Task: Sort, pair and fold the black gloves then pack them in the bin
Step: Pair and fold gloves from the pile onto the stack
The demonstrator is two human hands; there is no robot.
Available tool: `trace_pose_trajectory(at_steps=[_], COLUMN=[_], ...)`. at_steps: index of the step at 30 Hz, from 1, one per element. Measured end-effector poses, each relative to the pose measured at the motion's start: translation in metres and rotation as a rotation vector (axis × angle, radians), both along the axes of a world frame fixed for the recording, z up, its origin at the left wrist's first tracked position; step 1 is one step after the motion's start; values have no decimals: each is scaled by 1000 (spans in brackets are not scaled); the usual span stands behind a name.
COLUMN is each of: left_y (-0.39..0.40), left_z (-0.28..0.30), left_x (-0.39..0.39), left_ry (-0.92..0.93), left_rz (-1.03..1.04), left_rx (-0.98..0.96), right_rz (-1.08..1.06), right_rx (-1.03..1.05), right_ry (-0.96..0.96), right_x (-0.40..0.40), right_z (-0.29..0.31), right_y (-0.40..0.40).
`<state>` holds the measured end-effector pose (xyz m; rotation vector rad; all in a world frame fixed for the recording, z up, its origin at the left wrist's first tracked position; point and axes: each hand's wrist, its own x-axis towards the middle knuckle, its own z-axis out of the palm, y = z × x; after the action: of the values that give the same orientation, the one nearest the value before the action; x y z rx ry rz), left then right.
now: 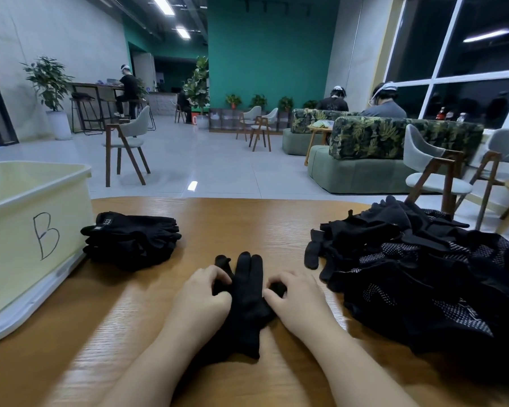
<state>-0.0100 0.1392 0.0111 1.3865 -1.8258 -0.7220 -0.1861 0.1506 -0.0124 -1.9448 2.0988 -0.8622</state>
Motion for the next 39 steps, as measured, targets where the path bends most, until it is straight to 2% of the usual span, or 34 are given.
trace_pose_trajectory(at_steps=[5, 10, 13, 17, 19, 22, 25, 28, 31, 33, 36, 39], left_y=[-1, -21, -32, -35, -34, -33, -35, -43, -62, -79, -94, -98], left_z=[0, -12, -15, -18, -18, -15, -10, -3, 4, 4, -1, -3], left_x=[5, 13, 14, 11, 10, 7, -2, -13, -16, -14, -12, -14], left_ry=[-146, -122, -173, -328, -347, -344, -507, -650, -610, -558, -535, -425], left_rz=[164, 76, 25, 134, 183, 126, 29, 19, 107, 153, 160, 132], left_rx=[-28, 5, 36, -2, -5, -87, -135, -132, -130, -54, 52, 20], right_rz=[7, 22, 17, 15, 16, 12, 6, 2, -9, -34, -134, -244], right_rx=[0, 2, 8, 8, 9, 8, 4, 11, 3, -5, -48, -91], right_ry=[4, 27, 32, 34, 35, 38, 29, 22, -2, -35, -150, -210], right_x=[0, 2, 3, 3, 3, 3, 4, 4, 3, 3, 0, -5], right_z=[0, 1, 1, 1, 1, 1, 1, 1, 1, 1, 4, 7], right_y=[0, 1, 1, 1, 2, 2, 1, 1, 0, -1, -1, -2])
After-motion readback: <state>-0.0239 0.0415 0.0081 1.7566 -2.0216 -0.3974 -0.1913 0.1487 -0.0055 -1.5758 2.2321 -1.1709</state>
